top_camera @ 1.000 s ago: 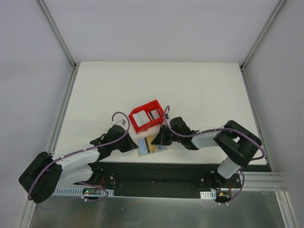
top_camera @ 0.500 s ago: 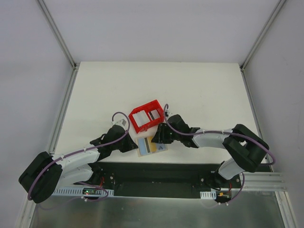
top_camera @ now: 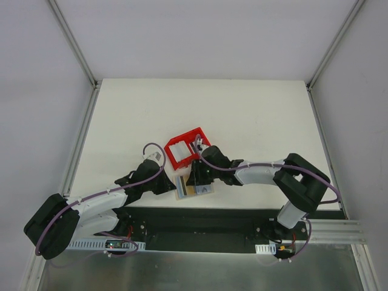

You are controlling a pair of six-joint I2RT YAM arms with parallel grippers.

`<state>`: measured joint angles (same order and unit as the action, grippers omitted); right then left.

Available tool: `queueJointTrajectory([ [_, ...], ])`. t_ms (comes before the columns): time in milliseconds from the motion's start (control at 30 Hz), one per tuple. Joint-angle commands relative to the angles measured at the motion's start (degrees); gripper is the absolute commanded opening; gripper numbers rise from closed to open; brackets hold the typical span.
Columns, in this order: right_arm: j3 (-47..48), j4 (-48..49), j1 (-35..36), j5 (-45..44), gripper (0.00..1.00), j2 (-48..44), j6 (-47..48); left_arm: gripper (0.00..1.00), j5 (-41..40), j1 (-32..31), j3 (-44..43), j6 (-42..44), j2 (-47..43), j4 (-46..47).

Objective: Put the credit cards into the card holder
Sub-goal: Insert the credit card into the card holder.

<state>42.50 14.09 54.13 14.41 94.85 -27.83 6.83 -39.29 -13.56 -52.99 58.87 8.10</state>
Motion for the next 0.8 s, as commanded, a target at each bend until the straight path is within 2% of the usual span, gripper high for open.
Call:
queueJointTrajectory([
  [0,3.02,-1.96,1.42,1.58,0.36,0.25,1.03,0.00,-1.03,0.18,-0.50,0.96,-0.07,-0.71],
  [333,3.56,-3.45,2.12,0.71,0.32,-0.98,1.64,0.00,-1.12,0.18,-0.15,0.79,-0.16,-0.19],
  [567,4.34,-10.74,1.95,-7.11,0.39,-3.88,4.98,0.00,-1.21,0.26,0.38,0.78,-0.86,-0.27],
  [767,4.78,-8.56,2.12,-3.00,0.39,-0.11,3.58,0.00,-1.12,0.18,0.55,0.70,-0.86,-0.27],
])
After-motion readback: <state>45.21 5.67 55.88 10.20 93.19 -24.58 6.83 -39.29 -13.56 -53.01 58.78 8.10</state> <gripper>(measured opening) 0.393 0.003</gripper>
